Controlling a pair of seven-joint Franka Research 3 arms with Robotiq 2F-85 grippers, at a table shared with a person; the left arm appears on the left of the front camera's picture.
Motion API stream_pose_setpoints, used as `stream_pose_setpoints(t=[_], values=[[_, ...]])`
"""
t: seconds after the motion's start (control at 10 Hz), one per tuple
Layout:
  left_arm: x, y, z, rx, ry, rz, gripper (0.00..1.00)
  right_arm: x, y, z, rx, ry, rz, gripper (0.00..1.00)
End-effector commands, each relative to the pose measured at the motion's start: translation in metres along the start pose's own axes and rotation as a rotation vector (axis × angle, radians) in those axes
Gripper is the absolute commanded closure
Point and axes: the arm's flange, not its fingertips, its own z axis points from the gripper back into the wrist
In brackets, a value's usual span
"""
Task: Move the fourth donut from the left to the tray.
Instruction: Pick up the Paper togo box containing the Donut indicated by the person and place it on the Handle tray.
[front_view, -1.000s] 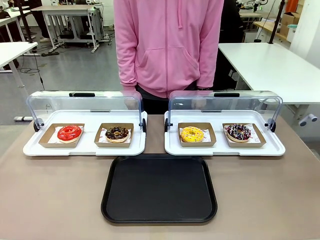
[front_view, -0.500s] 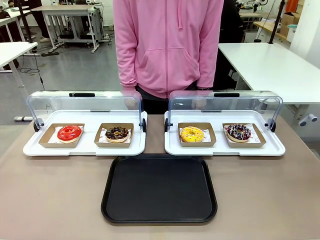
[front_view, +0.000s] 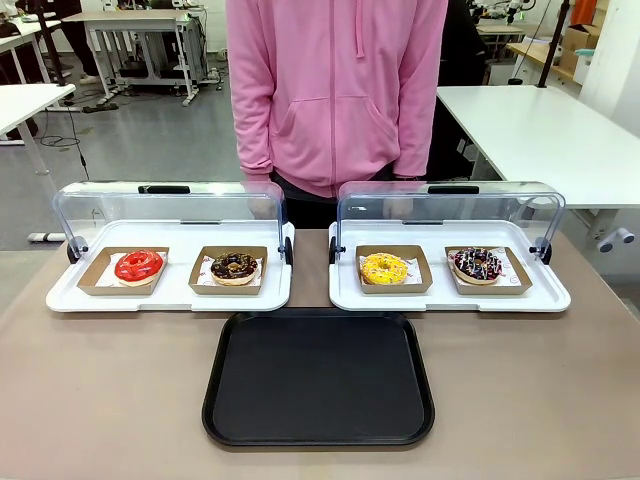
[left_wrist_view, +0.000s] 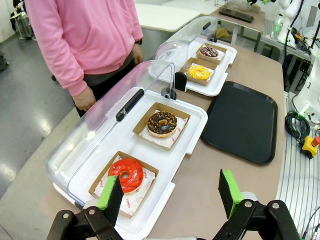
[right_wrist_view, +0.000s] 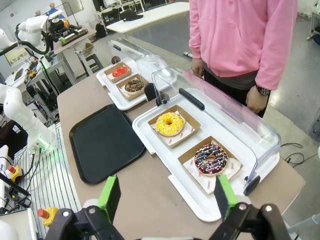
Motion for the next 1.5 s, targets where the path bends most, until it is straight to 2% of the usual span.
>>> stream_pose_setpoints(t=[0.0,1.4], values=[[0.0021,0.0009,-0.0001,-0.003,-0.019,-0.004,0.0,0.0035,-0.0028,-0.0006,0.002,-0.028,0.023,0.0],[0.0021,0.0009,-0.0001,-0.003,-0.019,-0.004,0.0,0.0035,-0.0028,-0.0006,0.002,-0.028,0.023,0.0]])
